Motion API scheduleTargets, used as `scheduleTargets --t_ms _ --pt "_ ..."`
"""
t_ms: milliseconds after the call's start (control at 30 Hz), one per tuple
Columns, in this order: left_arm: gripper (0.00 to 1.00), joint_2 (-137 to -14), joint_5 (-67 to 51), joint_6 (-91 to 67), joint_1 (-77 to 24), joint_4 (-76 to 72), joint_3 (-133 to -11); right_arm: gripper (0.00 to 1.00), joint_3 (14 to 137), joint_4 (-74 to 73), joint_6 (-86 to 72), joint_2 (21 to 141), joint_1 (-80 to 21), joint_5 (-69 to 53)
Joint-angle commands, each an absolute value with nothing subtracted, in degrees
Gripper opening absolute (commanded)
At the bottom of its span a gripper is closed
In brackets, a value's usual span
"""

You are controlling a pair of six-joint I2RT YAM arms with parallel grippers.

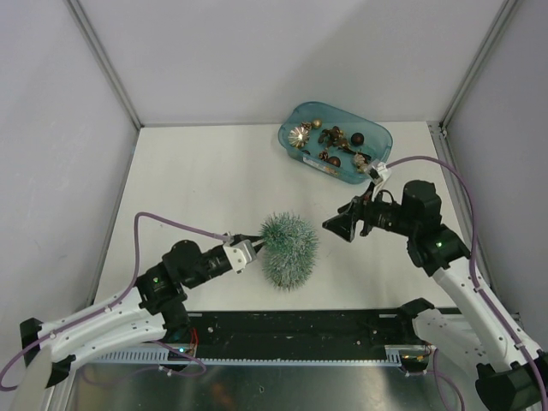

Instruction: Decorate the small christmas tree

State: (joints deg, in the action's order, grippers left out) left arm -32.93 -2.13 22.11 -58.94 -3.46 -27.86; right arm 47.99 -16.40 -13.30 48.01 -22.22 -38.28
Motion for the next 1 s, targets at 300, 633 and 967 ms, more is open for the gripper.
scheduleTargets --t_ms 300,633,967 --pt "0.16 -33.08 -3.2 22.14 -58.02 -5.89 -30.51 0.81 42.01 -14.82 -18.04 46.98 -21.96 -29.37" --pt "0.16 -32.9 -4.11 21.68 -57.76 -5.97 -30.15 0.64 37.16 -9.08 -23.41 46.52 -23.95 -31.42" --pt "0.49 -31.93 -4.16 22.49 -57.07 -6.29 -30.52 0.0 35.94 -12.19 -27.71 39.67 -25.42 -24.45"
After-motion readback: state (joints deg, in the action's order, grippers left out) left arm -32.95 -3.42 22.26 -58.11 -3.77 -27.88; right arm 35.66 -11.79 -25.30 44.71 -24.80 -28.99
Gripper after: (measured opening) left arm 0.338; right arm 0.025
